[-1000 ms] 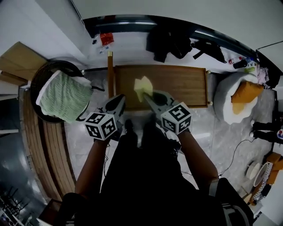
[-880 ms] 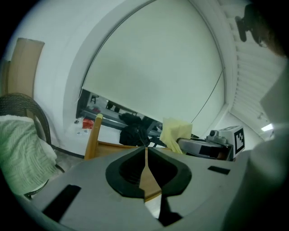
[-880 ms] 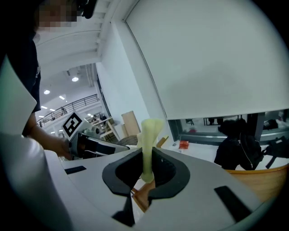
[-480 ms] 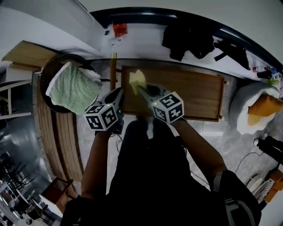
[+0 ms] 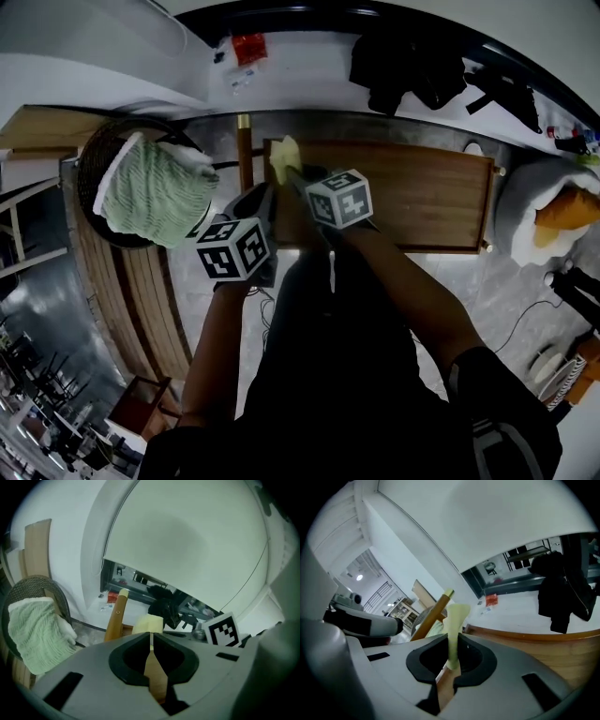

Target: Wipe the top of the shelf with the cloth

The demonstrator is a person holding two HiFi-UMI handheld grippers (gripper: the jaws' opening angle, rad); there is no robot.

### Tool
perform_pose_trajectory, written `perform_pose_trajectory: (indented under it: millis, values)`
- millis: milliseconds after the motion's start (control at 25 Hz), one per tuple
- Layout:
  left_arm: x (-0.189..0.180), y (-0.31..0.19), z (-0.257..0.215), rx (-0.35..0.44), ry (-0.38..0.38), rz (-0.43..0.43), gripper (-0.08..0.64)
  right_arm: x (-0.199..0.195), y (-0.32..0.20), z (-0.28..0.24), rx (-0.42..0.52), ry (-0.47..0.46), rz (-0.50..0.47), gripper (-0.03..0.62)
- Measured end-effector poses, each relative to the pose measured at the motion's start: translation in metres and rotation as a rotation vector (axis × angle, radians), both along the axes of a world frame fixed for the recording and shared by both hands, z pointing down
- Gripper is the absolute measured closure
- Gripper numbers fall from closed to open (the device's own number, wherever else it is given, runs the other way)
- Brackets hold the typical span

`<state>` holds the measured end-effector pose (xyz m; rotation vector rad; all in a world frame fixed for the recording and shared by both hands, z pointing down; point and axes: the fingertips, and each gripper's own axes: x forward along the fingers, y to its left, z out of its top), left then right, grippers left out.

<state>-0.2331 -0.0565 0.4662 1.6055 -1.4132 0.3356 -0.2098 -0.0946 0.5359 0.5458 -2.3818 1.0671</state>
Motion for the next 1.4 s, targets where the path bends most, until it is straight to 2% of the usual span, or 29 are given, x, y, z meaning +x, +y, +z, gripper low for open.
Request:
perform_pose_trajectory:
  millis: [200, 320, 480, 600, 1080, 1400]
  values:
    - [0.0, -0.011, 0.001, -0.004, 0.028, 0.023, 0.548, -0.023, 0.0, 0.037, -0.032, 0.043, -0.06, 0.551]
    - [0.005, -0.009, -0.001, -0.007, 0.051, 0.026, 0.548, -0.031, -0.004, 0.053, -0.046, 0.072, -0.057, 0.551]
    - [0.012, -0.005, 0.003, -0.017, 0.038, 0.048, 0.548, -0.032, -0.01, 0.07, -0.048, 0.12, -0.049, 0.551]
    - [0.007, -0.011, 0.012, -0.029, 0.024, 0.029, 0.548, -0.031, -0.01, 0.082, -0.059, 0.156, -0.048, 0.551]
    - [0.017, -0.022, 0.038, -0.085, 0.005, -0.004, 0.548, 0.001, -0.017, 0.094, -0.05, 0.286, -0.033, 0.551]
    - [0.055, -0.026, 0.047, -0.098, 0.023, 0.032, 0.548, 0.052, -0.03, 0.093, -0.036, 0.31, 0.012, 0.551]
